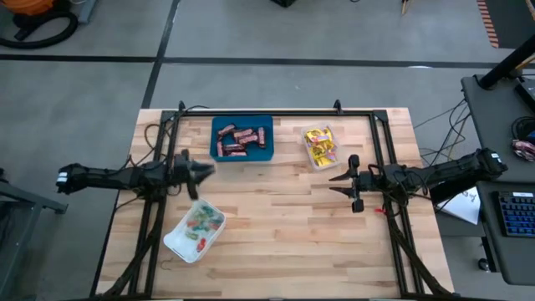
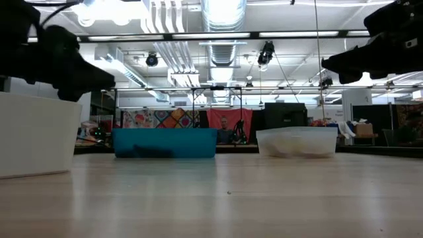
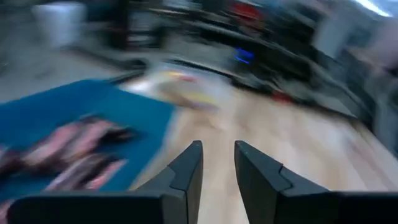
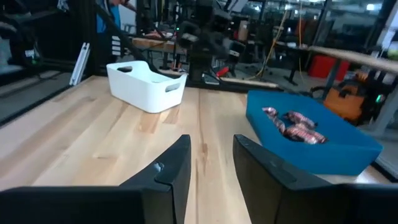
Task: Sort candy
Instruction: Return to Home Position
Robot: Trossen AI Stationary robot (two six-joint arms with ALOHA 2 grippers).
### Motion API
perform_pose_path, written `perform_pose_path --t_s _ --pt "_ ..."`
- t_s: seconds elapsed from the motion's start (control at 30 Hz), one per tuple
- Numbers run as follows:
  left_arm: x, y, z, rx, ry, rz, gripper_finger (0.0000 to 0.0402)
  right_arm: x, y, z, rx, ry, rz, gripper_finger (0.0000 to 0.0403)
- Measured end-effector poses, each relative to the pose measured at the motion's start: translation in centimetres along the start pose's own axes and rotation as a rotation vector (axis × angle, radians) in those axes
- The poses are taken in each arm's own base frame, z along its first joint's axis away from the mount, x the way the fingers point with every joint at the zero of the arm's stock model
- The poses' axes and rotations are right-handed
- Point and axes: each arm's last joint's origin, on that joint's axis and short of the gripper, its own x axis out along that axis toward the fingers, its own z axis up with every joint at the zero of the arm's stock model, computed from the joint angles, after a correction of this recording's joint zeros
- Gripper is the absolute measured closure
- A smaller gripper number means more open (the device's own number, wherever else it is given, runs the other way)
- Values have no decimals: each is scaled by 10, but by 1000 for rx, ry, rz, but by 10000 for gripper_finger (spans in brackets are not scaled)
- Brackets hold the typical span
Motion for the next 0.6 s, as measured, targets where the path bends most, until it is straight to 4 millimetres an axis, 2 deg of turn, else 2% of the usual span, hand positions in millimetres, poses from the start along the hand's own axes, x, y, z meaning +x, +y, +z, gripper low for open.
perform_pose_path --t_s 0.1,0.2,0.4,0.6 --pt "0 6 2 -164 -65 203 325 0 0 -1 42 15 2 292" --pt "0 8 3 -187 -91 308 325 1 1 -3 74 28 4 294" --pt "1 8 4 -186 -90 318 325 1 1 -3 194 29 3 290" --pt "1 8 4 -186 -91 318 325 0 1 -4 208 42 5 292"
